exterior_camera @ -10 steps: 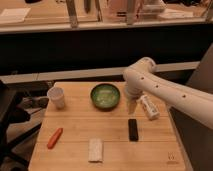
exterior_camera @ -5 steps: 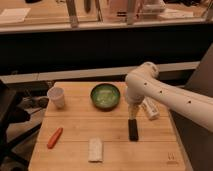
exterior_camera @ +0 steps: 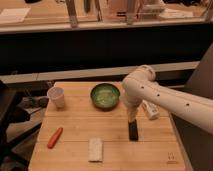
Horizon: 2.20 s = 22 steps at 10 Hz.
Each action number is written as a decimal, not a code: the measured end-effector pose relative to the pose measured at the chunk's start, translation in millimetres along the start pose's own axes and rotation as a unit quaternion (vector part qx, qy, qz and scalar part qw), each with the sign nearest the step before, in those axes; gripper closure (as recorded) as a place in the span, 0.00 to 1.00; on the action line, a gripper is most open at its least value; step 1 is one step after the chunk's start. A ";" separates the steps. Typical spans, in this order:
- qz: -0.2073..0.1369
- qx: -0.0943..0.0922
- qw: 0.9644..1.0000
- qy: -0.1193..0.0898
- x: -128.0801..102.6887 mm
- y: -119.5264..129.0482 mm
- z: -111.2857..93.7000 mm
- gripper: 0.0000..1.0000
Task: Move the arm in a circular motion
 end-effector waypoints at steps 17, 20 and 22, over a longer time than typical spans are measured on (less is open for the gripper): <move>-0.089 -0.003 0.996 -0.005 -55.2 -13.4 18.3 0.20; -0.092 0.000 0.996 -0.006 -59.2 -24.3 19.0 0.20; -0.090 0.000 0.996 -0.009 -57.9 -27.9 19.3 0.20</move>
